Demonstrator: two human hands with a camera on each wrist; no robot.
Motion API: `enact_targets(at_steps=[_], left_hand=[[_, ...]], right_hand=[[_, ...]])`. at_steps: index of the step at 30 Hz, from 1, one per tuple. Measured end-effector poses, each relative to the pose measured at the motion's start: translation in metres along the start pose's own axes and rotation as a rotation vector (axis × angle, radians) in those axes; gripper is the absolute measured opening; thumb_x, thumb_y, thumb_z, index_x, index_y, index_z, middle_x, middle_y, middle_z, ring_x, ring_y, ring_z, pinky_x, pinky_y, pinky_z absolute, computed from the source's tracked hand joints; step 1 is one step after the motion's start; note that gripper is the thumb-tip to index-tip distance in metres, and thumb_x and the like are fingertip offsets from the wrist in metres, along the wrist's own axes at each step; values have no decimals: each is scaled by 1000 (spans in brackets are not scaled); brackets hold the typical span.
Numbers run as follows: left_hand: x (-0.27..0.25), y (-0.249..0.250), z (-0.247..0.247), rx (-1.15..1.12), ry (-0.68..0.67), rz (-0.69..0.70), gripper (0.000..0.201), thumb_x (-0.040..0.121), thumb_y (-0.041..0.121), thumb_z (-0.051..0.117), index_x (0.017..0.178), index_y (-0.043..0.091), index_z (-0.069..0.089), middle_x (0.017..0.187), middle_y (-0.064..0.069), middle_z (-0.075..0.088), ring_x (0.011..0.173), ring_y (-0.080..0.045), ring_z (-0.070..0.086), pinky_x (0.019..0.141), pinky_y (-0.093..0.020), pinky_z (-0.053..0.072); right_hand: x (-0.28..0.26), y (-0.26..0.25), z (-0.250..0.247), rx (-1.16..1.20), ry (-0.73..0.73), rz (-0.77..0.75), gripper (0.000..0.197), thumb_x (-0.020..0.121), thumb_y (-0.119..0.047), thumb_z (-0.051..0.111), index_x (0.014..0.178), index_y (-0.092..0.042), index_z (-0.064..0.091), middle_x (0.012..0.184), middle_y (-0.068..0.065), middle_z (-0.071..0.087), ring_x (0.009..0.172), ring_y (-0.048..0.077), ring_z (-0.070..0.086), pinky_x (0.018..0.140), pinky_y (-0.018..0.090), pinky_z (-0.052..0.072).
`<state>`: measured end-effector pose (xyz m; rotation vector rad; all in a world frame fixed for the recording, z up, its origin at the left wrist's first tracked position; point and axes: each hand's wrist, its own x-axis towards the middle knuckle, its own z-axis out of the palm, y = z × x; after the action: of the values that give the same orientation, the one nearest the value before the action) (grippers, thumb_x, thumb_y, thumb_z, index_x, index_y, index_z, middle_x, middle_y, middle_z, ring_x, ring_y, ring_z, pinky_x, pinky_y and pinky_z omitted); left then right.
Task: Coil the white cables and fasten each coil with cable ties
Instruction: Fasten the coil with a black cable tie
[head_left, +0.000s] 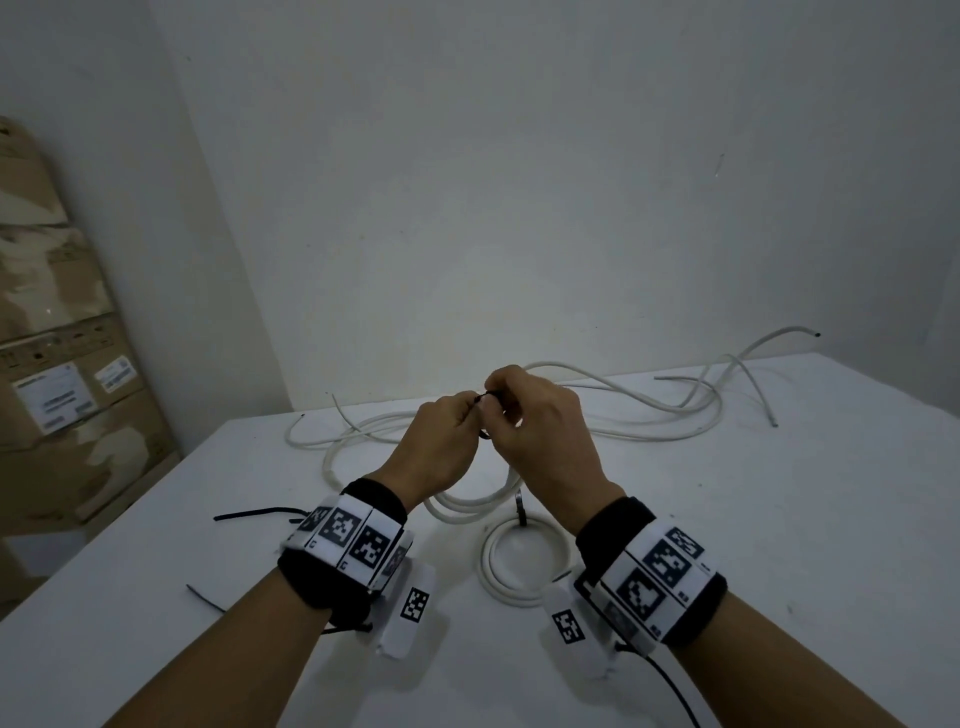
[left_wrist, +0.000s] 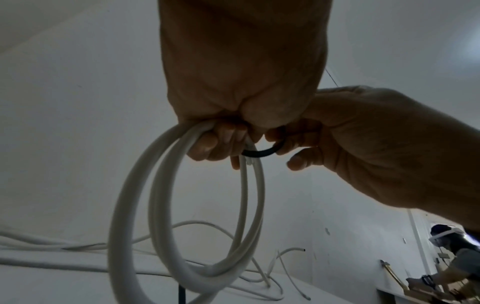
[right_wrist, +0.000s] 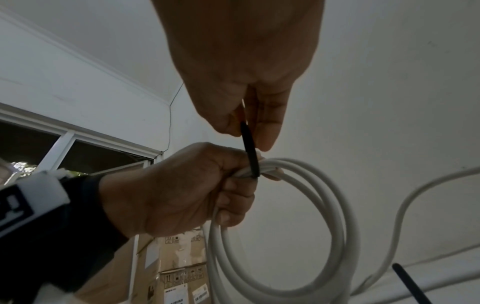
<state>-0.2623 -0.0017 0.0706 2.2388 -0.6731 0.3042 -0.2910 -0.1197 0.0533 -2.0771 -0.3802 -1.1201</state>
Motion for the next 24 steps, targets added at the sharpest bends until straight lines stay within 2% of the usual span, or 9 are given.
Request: enact_targets(at_steps=[3, 5, 7, 10, 13, 17, 19, 21, 24], left_hand=[[-3, 5, 2, 23, -24, 3, 40, 99, 10, 37, 65, 29, 46, 57, 13, 48, 45, 9, 49, 45, -7, 34], [-5, 5, 3, 29, -44, -5, 40, 98, 9, 38, 63, 27, 47, 57, 13, 48, 45, 6, 48, 45, -8, 33], [-6, -1, 2, -16, -78, -43, 34, 97, 15, 41, 67, 20, 55, 58, 10, 50, 45, -2, 44, 50, -13, 31], [-6, -11, -3, -174, -162, -133, 30, 98, 22, 43, 79, 10, 64, 60, 4, 49, 48, -9, 38, 52, -27, 31], [-5, -9, -7, -388, -248, -178, 32, 103, 24, 39, 84, 12, 63, 59, 0, 40, 47, -9, 31, 45, -21, 25], [-6, -8, -7, -513, -250, -176, 24, 103, 28, 36, 94, 14, 54, 57, 6, 38, 47, -8, 29, 44, -21, 25], [-7, -10, -6, -512, -219, -197, 24, 103, 28, 36, 89, 12, 47, 56, 7, 40, 46, -7, 30, 43, -19, 26], [-7, -9, -4, -512, -212, -212, 26, 103, 28, 35, 84, 12, 43, 59, 3, 37, 45, -7, 29, 42, -19, 26], [-8, -5, 2, -506, -244, -209, 24, 104, 26, 34, 94, 10, 48, 59, 2, 35, 47, -8, 27, 43, -18, 24]], right_hand=[[5, 1, -2, 9, -33, 56, 9, 83, -8, 60, 88, -5, 66, 67, 8, 66, 61, 18, 57, 64, 27, 48], [8, 1, -5, 52, -91, 107, 9, 83, -8, 60, 88, -6, 67, 65, 6, 65, 55, 6, 55, 60, 19, 47], [15, 2, -12, 134, -235, 187, 8, 86, -9, 61, 89, -7, 68, 67, 4, 67, 51, 2, 59, 57, 13, 49], [25, 5, -23, 209, -390, 273, 11, 89, -12, 62, 90, -8, 72, 70, -3, 65, 67, 17, 68, 61, 29, 59], [33, 7, -26, 134, -359, 228, 11, 88, -13, 62, 85, -9, 71, 67, -11, 62, 72, 14, 64, 67, 31, 57], [41, 5, -28, 56, -383, 208, 13, 90, -17, 61, 86, -10, 71, 79, -1, 70, 72, 7, 59, 63, 10, 44], [42, 6, -28, 18, -421, 194, 12, 89, -18, 62, 87, -11, 72, 83, 1, 71, 70, 6, 57, 59, 5, 39], [42, 6, -26, -26, -438, 173, 12, 89, -18, 63, 86, -11, 72, 83, 2, 72, 69, 7, 55, 57, 5, 36], [48, 6, -27, -60, -414, 159, 13, 89, -17, 62, 86, -10, 72, 83, 3, 73, 72, 12, 60, 63, 11, 42]])
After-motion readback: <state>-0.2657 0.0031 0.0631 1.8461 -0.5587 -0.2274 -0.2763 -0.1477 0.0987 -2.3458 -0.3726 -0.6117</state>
